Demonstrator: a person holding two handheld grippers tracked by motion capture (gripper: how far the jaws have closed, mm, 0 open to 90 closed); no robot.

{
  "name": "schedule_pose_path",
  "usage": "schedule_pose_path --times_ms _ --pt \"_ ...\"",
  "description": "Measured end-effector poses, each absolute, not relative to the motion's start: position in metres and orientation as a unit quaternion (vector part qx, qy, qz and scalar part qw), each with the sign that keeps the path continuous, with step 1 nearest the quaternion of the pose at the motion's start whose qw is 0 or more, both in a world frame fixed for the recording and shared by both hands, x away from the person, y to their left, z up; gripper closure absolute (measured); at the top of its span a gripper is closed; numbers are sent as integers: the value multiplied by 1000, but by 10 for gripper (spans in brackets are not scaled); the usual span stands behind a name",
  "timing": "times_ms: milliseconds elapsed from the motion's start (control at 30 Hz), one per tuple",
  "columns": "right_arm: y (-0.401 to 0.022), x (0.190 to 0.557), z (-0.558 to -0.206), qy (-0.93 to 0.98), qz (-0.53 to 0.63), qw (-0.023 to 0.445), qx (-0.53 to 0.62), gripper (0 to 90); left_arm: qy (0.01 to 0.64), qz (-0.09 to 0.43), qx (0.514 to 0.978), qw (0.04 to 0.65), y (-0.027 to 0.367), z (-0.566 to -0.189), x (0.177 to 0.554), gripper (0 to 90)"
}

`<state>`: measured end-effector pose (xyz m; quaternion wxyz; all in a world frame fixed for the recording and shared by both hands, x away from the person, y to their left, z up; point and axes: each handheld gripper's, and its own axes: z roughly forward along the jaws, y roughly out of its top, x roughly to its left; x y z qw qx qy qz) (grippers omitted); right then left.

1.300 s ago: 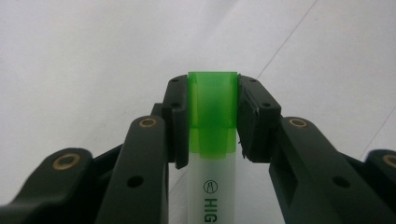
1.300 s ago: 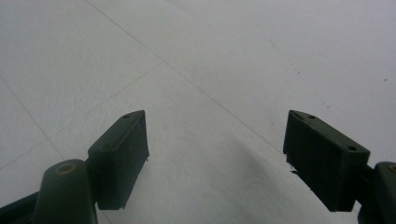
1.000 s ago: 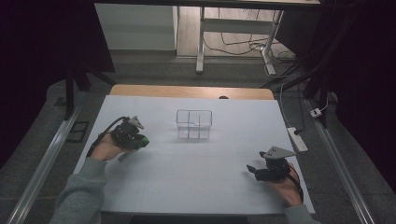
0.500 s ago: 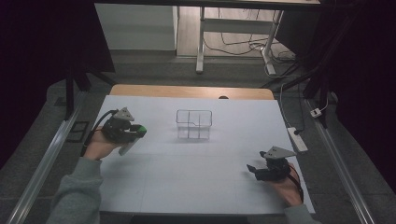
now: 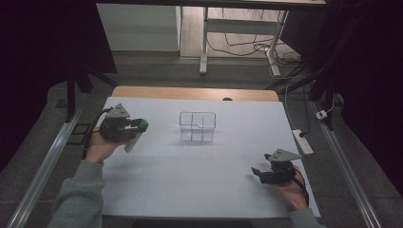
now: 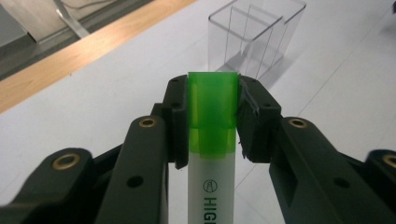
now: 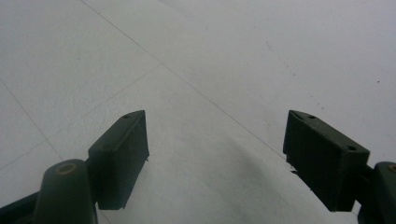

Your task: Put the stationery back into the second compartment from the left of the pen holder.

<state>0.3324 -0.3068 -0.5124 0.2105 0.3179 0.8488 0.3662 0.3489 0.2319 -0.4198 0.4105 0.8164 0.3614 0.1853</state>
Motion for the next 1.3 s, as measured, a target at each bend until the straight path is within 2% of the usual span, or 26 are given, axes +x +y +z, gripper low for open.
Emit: schedule_pose_path --times_ms 700,1300 --pt "-309 332 -511 844 373 211 321 222 367 191 763 497 230 -406 352 669" --pt "-309 332 -511 844 375 211 322 223 348 183 751 531 203 -389 374 668"
